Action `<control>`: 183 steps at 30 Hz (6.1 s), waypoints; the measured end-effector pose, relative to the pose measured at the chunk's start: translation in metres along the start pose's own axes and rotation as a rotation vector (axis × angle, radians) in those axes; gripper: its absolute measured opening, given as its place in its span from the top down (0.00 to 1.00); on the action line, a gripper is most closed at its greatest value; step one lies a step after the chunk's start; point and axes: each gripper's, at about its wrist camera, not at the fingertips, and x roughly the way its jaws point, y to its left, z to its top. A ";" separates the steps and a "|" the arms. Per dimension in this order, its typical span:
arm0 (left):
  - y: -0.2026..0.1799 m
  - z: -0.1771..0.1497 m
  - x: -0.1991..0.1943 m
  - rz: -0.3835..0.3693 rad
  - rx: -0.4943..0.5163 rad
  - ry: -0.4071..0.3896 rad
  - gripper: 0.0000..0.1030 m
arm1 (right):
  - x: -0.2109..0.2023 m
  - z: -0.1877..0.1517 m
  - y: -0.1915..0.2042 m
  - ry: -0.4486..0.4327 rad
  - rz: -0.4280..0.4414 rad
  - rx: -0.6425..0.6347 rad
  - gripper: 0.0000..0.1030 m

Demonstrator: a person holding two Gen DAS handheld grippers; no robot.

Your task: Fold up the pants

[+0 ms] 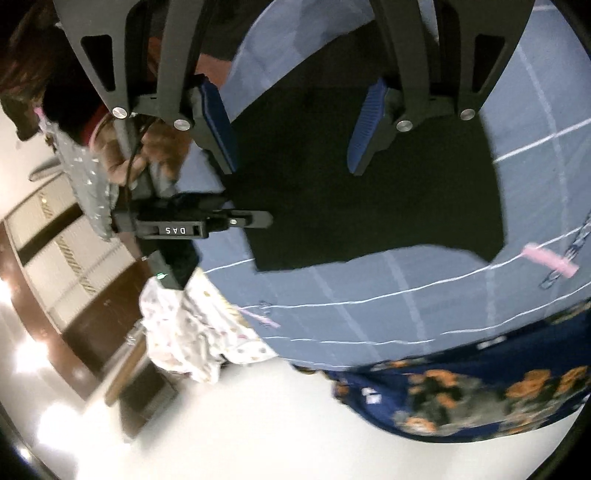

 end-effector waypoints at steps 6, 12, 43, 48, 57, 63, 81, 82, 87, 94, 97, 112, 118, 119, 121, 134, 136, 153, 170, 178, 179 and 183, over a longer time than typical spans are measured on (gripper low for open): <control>0.035 -0.028 -0.008 0.050 -0.090 0.030 0.39 | -0.011 0.005 0.004 -0.025 -0.006 -0.052 0.84; 0.053 -0.042 -0.003 0.061 -0.145 0.046 0.39 | -0.033 0.015 -0.004 -0.085 0.026 -0.042 0.85; 0.053 -0.047 0.023 0.050 -0.157 0.105 0.36 | -0.083 -0.067 -0.050 -0.072 0.189 0.180 0.71; 0.052 -0.048 0.019 0.053 -0.153 0.106 0.36 | -0.074 -0.067 -0.063 -0.093 0.149 0.235 0.74; 0.051 -0.049 0.021 0.058 -0.144 0.113 0.36 | -0.072 -0.053 -0.056 -0.129 0.137 0.228 0.73; 0.051 -0.049 0.019 0.064 -0.147 0.115 0.36 | -0.079 -0.055 -0.031 -0.162 0.103 0.157 0.89; 0.049 -0.052 0.034 0.072 -0.129 0.149 0.33 | -0.075 -0.097 -0.082 -0.162 0.068 0.316 0.90; 0.049 -0.052 0.035 0.073 -0.127 0.150 0.33 | -0.077 -0.098 -0.080 -0.163 0.055 0.309 0.89; 0.049 -0.052 0.035 0.069 -0.122 0.154 0.31 | -0.084 -0.094 -0.064 -0.173 -0.029 0.269 0.84; 0.051 -0.053 0.036 0.066 -0.125 0.153 0.30 | -0.100 -0.085 -0.050 -0.212 -0.148 0.207 0.54; 0.051 -0.053 0.036 0.065 -0.129 0.154 0.30 | -0.095 -0.080 -0.054 -0.175 -0.123 0.223 0.49; 0.063 -0.054 0.029 0.087 -0.166 0.122 0.30 | -0.055 -0.060 -0.009 -0.091 0.029 0.107 0.82; 0.075 -0.054 0.026 0.062 -0.226 0.122 0.30 | -0.062 -0.058 -0.016 -0.139 0.060 0.117 0.83; 0.074 -0.054 0.027 0.063 -0.218 0.121 0.30 | -0.063 -0.061 -0.040 -0.127 0.029 0.179 0.83; 0.072 -0.055 0.033 0.075 -0.202 0.138 0.30 | -0.057 -0.067 -0.070 -0.095 0.000 0.251 0.85; 0.072 -0.054 0.027 0.084 -0.181 0.106 0.30 | -0.066 -0.059 -0.046 -0.134 -0.093 0.106 0.67; 0.072 -0.052 0.024 0.089 -0.174 0.096 0.30 | -0.066 -0.055 -0.041 -0.134 -0.136 0.064 0.65; 0.104 -0.055 0.018 -0.008 -0.228 0.095 0.30 | -0.048 -0.028 -0.053 -0.028 -0.086 0.048 0.42; 0.141 -0.042 0.025 -0.232 -0.260 0.157 0.30 | -0.032 0.002 -0.049 0.081 0.013 -0.114 0.42; 0.124 -0.030 0.047 -0.254 -0.165 0.179 0.28 | -0.024 0.003 -0.042 0.081 0.052 -0.186 0.41; 0.123 -0.029 0.047 -0.245 -0.165 0.171 0.28 | -0.022 0.003 -0.040 0.082 0.047 -0.197 0.41; 0.101 -0.029 0.050 -0.095 -0.057 0.145 0.40 | -0.018 0.005 -0.037 0.095 0.020 -0.214 0.43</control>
